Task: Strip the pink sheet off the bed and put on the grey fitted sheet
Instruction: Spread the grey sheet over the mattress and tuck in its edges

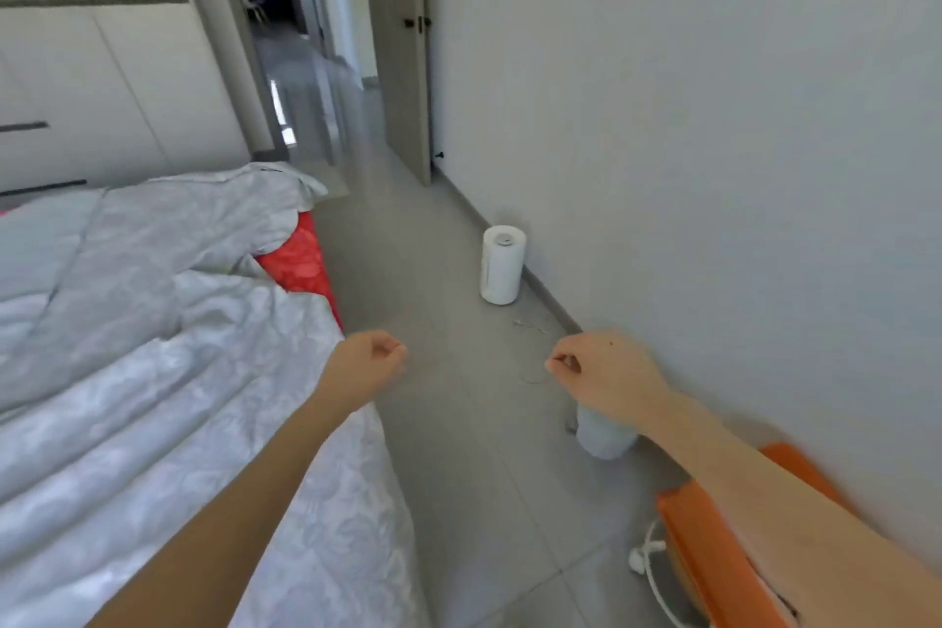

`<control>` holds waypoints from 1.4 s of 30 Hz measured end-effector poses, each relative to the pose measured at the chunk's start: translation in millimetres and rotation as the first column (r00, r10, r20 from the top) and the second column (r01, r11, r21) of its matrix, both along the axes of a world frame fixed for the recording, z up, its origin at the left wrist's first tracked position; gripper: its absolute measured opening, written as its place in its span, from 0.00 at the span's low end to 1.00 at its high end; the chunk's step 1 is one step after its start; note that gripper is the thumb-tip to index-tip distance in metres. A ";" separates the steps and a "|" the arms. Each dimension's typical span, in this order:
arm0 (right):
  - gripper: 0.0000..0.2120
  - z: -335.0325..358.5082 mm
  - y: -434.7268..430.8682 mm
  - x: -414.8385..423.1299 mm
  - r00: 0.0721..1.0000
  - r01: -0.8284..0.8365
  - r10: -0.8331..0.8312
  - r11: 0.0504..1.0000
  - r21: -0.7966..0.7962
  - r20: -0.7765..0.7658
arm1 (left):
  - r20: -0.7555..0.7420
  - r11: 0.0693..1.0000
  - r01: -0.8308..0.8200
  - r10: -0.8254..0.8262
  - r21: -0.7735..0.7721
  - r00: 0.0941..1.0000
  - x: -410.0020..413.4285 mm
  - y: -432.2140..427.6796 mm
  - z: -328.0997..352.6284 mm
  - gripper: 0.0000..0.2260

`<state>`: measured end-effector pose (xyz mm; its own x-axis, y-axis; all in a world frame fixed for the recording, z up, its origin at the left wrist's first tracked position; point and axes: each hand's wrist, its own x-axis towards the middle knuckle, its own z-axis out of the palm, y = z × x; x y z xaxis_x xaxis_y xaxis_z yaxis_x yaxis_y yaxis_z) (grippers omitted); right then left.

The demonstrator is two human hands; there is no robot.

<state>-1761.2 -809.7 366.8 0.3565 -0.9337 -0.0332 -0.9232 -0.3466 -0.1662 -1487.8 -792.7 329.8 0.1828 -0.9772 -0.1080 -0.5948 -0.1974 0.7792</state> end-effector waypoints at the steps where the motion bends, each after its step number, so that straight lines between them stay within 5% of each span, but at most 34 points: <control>1: 0.12 -1.4 -23.2 6.3 0.999 -0.038 0.038 0.999 0.002 0.001 | -0.017 0.999 -0.050 0.050 0.008 0.999 4.8 -14.1 -1.9 0.08; 14: 0.12 -47.8 -372.2 105.7 0.946 -0.323 0.320 0.944 0.070 0.052 | -0.216 0.850 -0.522 0.524 0.074 0.824 74.0 -274.8 -22.5 0.06; 28: 0.15 -173.4 -709.9 344.5 0.732 -0.599 0.677 0.693 0.400 -0.076 | -0.235 0.578 -0.802 0.809 0.148 0.539 246.3 -525.5 -70.3 0.08; 33: 0.14 -219.1 -790.9 437.4 0.700 -0.598 0.710 0.645 0.476 -0.083 | -0.027 0.472 -0.865 0.880 0.173 0.474 315.6 -584.3 -113.2 0.08; 39: 0.17 -273.0 -885.4 569.1 0.825 -0.476 0.562 0.739 0.477 -0.048 | 0.188 0.419 -0.880 0.868 0.225 0.461 430.6 -667.6 -204.0 0.07; 42: 0.19 -308.0 -924.4 637.7 0.921 -0.318 0.390 0.727 0.608 0.016 | 0.287 0.372 -0.881 0.844 0.294 0.452 485.6 -702.3 -262.0 0.09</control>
